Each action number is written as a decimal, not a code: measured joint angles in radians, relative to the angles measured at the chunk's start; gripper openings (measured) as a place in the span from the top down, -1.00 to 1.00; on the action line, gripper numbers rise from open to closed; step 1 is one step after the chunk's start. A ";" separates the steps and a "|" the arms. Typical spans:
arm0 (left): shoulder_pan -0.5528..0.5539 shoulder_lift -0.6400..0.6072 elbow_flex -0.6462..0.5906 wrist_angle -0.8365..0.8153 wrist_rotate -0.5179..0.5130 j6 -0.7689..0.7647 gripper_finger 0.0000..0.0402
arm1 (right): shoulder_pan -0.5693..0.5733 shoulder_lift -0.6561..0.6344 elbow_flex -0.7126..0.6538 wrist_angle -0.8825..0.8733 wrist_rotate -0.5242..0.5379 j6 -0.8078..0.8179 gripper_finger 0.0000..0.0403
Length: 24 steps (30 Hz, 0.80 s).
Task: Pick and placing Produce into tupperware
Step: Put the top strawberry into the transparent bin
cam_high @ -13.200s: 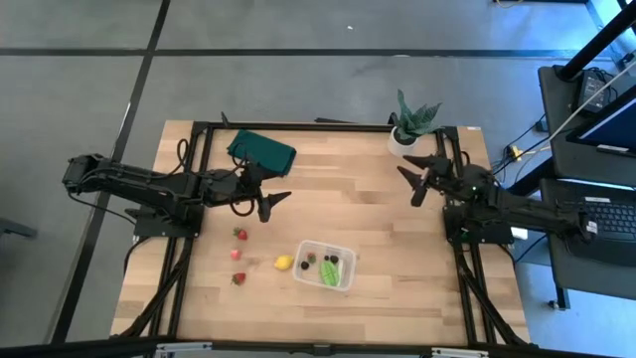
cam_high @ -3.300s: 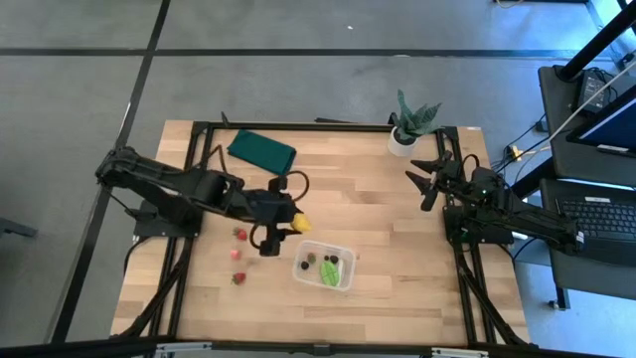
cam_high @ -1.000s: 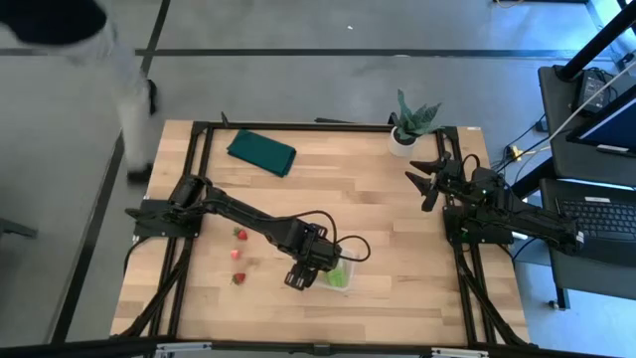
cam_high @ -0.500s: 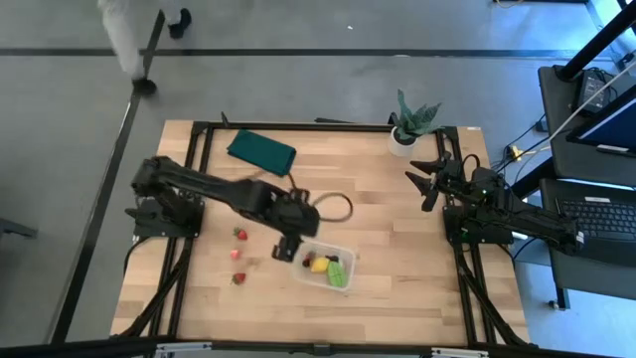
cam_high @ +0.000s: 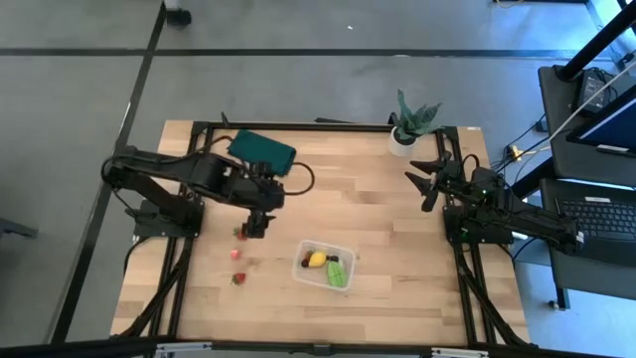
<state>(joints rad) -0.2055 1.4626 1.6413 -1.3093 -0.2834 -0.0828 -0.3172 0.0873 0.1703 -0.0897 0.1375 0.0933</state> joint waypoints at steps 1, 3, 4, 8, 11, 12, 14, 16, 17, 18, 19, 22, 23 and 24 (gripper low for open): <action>-0.003 -0.007 0.000 0.000 0.001 -0.018 -0.58 | 0.000 0.000 0.000 0.000 0.000 0.000 0.04; -0.008 -0.013 0.000 -0.002 -0.002 -0.044 -0.57 | 0.000 0.000 0.000 -0.002 0.000 0.000 0.04; -0.012 -0.012 0.000 -0.009 -0.011 -0.047 -0.57 | 0.000 0.000 0.000 -0.002 0.000 0.001 0.04; -0.033 0.009 0.001 -0.104 -0.083 -0.046 -0.56 | 0.000 0.000 0.000 -0.007 0.000 0.003 0.04; -0.037 0.034 0.000 -0.179 -0.093 -0.046 -0.56 | 0.000 0.000 0.000 -0.010 0.000 0.006 0.04; -0.037 0.039 0.000 -0.199 -0.085 -0.045 -0.56 | 0.000 0.000 0.000 -0.010 0.000 0.006 0.04; -0.034 0.046 -0.015 -0.224 -0.040 -0.022 -0.56 | 0.000 0.000 0.000 -0.011 0.000 0.006 0.04; -0.025 0.049 -0.057 -0.224 0.004 -0.007 -0.56 | 0.000 0.000 0.000 -0.012 0.000 0.006 0.04; -0.021 0.049 -0.082 -0.220 0.029 -0.001 -0.56 | 0.000 0.000 0.000 -0.012 0.000 0.006 0.04; -0.015 0.049 -0.110 -0.219 0.048 0.003 -0.56 | 0.000 0.000 0.000 -0.013 0.000 0.006 0.04; -0.008 0.048 -0.141 -0.215 0.060 0.005 -0.56 | 0.000 0.000 0.000 -0.013 0.000 0.007 0.04; 0.003 0.048 -0.243 -0.171 0.071 0.005 -0.57 | 0.000 0.000 0.000 -0.013 0.000 0.007 0.04; 0.004 0.048 -0.279 -0.149 0.071 0.007 -0.57 | 0.000 0.000 0.000 -0.014 0.000 0.007 0.04; 0.004 0.048 -0.313 -0.125 0.075 0.007 -0.58 | 0.000 0.000 0.000 -0.016 0.000 0.007 0.04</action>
<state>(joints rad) -0.2018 1.5104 1.3279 -1.4346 -0.2084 -0.0759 -0.3175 0.0872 0.1703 -0.1057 0.1379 0.1001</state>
